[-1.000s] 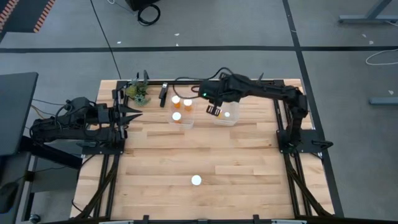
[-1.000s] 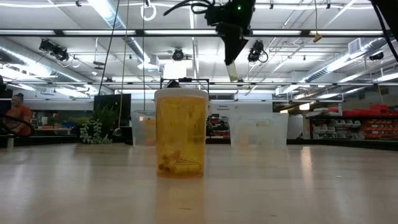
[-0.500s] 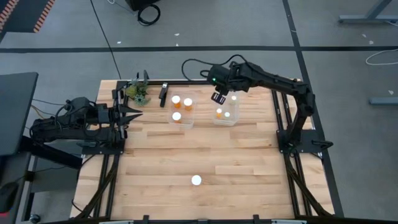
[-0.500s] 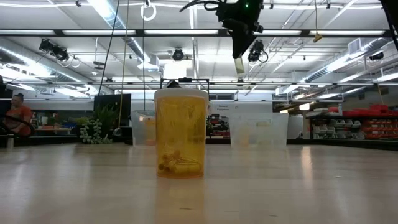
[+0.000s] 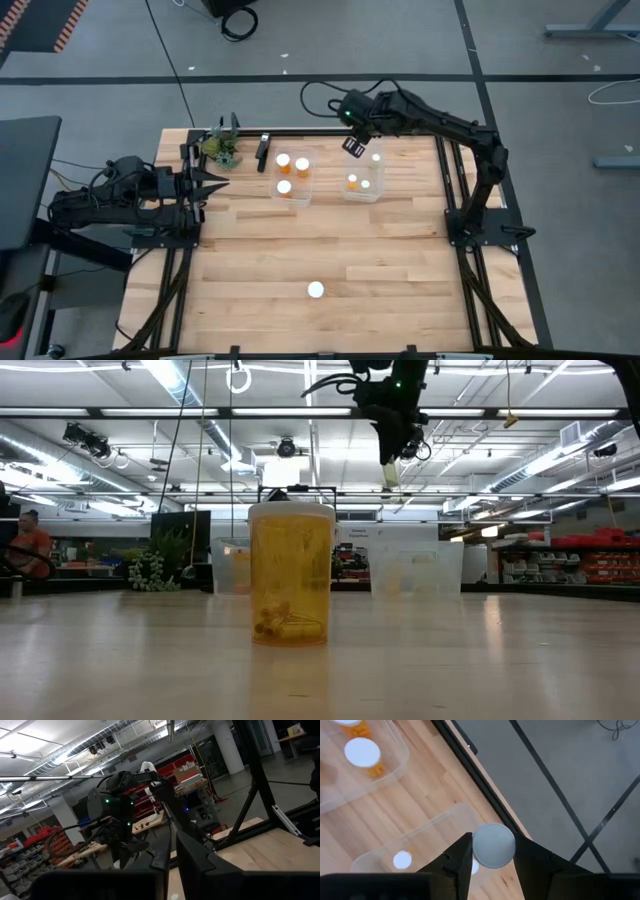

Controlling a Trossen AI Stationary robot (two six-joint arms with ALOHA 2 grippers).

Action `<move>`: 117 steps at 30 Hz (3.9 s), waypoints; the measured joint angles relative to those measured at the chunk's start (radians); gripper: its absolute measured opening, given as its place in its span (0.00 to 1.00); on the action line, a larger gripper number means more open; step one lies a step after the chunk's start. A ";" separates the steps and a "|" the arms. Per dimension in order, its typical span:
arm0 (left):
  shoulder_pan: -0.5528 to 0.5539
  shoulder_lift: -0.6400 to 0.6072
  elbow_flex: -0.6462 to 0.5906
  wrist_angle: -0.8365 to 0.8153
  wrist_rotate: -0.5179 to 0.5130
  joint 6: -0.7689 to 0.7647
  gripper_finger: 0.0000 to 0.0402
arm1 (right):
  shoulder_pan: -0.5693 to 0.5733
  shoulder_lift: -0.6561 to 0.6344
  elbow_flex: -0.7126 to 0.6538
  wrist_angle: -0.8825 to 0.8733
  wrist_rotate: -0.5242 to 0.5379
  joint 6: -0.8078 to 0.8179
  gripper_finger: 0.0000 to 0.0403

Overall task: Pick and place medicine bottles into bin by pill shape (circle, oval)
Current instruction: Put the small yellow pill bottle in the right transparent bin

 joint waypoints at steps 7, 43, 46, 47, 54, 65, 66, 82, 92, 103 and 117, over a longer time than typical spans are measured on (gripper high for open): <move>0.000 0.000 0.000 0.000 0.000 0.000 0.09 | -0.012 0.000 -0.037 0.030 -0.052 -0.011 0.34; 0.000 0.000 0.000 0.000 0.000 0.000 0.09 | -0.071 0.001 -0.453 0.334 -0.163 -0.051 0.34; 0.000 0.000 0.000 0.000 0.000 0.000 0.08 | -0.071 0.001 -0.471 0.385 -0.173 -0.055 0.34; 0.000 0.000 0.000 0.000 0.000 0.000 0.08 | -0.071 0.001 -0.476 0.395 -0.176 -0.056 0.34; 0.000 0.000 0.000 0.000 0.000 0.000 0.09 | -0.071 0.001 -0.528 0.459 -0.183 -0.060 0.34; 0.000 0.000 0.000 0.000 0.000 0.000 0.08 | -0.083 0.001 -0.643 0.580 -0.200 -0.068 0.34; 0.000 0.000 0.000 0.000 0.000 0.000 0.08 | -0.083 0.001 -0.653 0.592 -0.202 -0.068 0.34; 0.000 0.000 0.000 0.000 0.000 0.000 0.09 | -0.110 -0.001 -0.745 0.746 -0.225 -0.064 0.34; 0.000 0.000 0.000 0.000 0.000 0.000 0.10 | -0.110 -0.001 -0.747 0.750 -0.225 -0.055 0.34; 0.000 0.000 0.000 0.000 0.000 0.000 0.08 | -0.110 -0.001 -0.747 0.746 -0.225 -0.036 0.37; 0.000 0.000 0.000 0.000 0.000 0.000 0.08 | -0.110 0.003 -0.750 0.737 -0.226 -0.037 0.48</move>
